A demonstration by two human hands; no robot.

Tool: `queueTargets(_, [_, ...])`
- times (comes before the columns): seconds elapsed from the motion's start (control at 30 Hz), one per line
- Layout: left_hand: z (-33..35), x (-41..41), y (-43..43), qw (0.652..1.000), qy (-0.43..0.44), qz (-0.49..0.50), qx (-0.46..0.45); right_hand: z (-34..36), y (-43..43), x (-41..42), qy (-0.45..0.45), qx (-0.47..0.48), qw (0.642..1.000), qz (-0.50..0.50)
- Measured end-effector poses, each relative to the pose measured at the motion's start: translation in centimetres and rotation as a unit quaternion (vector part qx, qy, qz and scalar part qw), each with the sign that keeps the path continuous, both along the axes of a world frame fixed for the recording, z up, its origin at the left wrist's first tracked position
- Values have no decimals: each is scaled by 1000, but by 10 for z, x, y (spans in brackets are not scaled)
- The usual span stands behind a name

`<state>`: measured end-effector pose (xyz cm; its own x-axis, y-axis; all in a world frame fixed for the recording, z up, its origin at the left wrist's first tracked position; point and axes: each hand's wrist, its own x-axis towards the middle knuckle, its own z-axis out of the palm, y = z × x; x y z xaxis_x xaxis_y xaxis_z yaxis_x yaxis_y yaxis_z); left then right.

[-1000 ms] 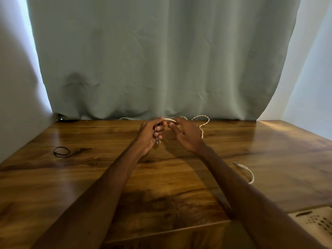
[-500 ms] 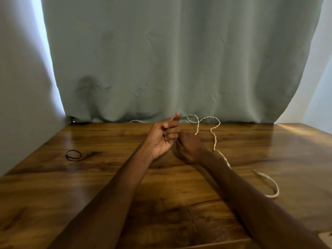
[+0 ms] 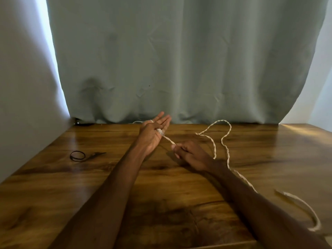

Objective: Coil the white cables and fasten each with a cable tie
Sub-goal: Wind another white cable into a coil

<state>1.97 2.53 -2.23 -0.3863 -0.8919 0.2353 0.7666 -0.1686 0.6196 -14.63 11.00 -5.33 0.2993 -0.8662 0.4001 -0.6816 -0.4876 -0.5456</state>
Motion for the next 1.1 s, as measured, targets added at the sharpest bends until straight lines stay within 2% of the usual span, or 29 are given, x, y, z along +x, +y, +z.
queueTargets(0.1, [-7,-8,0,994,-98,47,-34,3,4,1,-17,26,999,18])
queueTargets(0.27, [-14,-20,-6,954,-244,131,-119,6,3,-3,0,18,999,32])
queueTargets(0.33, [-18,-19,1,912,-318,180,-185,8,4,-2,24,0,998,50])
queueTargets(0.43, [-33,-8,0,808,-436,264,-297,12,3,-3,37,-43,997,57])
queueTargets(0.47, [-37,-2,-3,791,-449,271,-314,14,2,-4,37,-63,996,47])
queueTargets(0.5, [-40,2,-5,792,-448,265,-320,15,1,-5,39,-82,995,33])
queueTargets(0.57, [-41,4,-2,813,-445,227,-299,19,-2,-9,48,-118,992,12])
queueTargets(0.7, [-35,-14,9,848,-483,122,-179,26,-2,-19,36,-201,979,-22])
queueTargets(0.77, [-30,-23,16,857,-487,86,-146,27,-3,-23,39,-244,967,-55])
queueTargets(0.9, [-18,-32,33,924,-361,-80,-92,25,-9,-28,36,-312,943,-110])
queueTargets(0.97, [-16,-33,34,931,-323,-153,-74,26,-13,-34,9,-297,948,-116])
queueTargets(1.1, [-11,-26,37,930,-277,-221,-98,19,-25,-44,-11,-206,974,-92])
